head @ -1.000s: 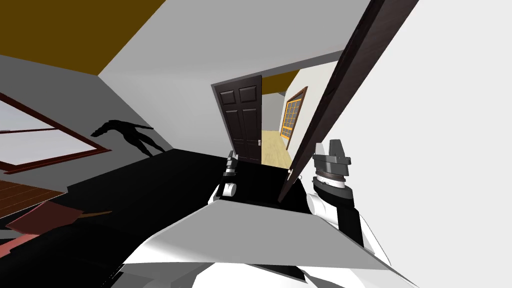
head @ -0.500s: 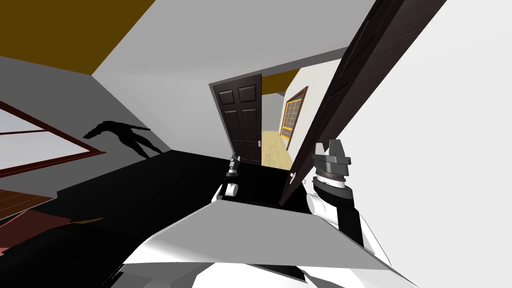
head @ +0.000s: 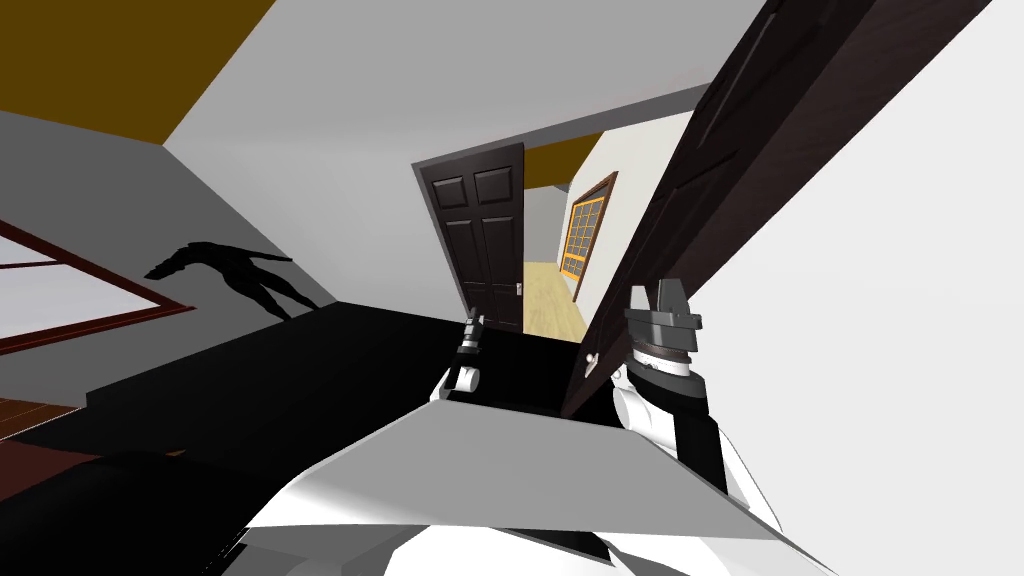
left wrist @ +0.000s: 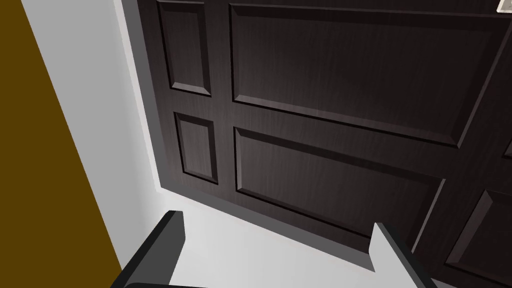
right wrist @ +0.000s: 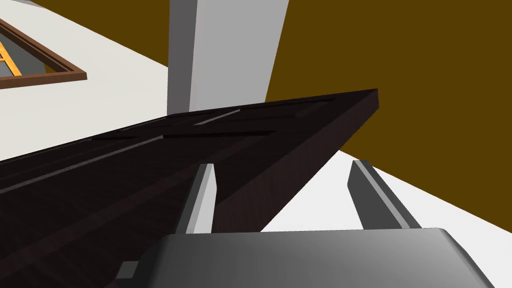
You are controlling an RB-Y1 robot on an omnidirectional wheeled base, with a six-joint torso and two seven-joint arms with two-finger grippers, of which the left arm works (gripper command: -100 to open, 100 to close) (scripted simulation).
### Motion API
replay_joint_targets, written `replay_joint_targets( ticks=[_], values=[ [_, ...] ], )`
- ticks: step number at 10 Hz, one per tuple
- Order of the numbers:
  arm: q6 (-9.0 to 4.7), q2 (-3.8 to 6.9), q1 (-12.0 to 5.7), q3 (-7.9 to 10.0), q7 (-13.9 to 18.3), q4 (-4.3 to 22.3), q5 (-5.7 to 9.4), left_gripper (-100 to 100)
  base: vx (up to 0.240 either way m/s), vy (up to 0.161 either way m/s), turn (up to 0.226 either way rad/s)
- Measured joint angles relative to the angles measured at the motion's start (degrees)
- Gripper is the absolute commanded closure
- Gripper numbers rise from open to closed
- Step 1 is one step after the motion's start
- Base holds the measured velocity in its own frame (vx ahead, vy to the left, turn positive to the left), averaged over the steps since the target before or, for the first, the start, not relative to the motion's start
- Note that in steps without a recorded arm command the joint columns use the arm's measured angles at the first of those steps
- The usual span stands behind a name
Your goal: Pull the door open
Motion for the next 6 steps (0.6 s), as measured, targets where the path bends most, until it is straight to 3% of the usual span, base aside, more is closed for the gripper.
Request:
replay_joint_targets(
  ticks=[6],
  values=[
    [-2.29, 0.05, -3.59, -1.53, -1.4, 8.9, 1.35, -100, 0.096, 0.02, -0.017]
  ],
)
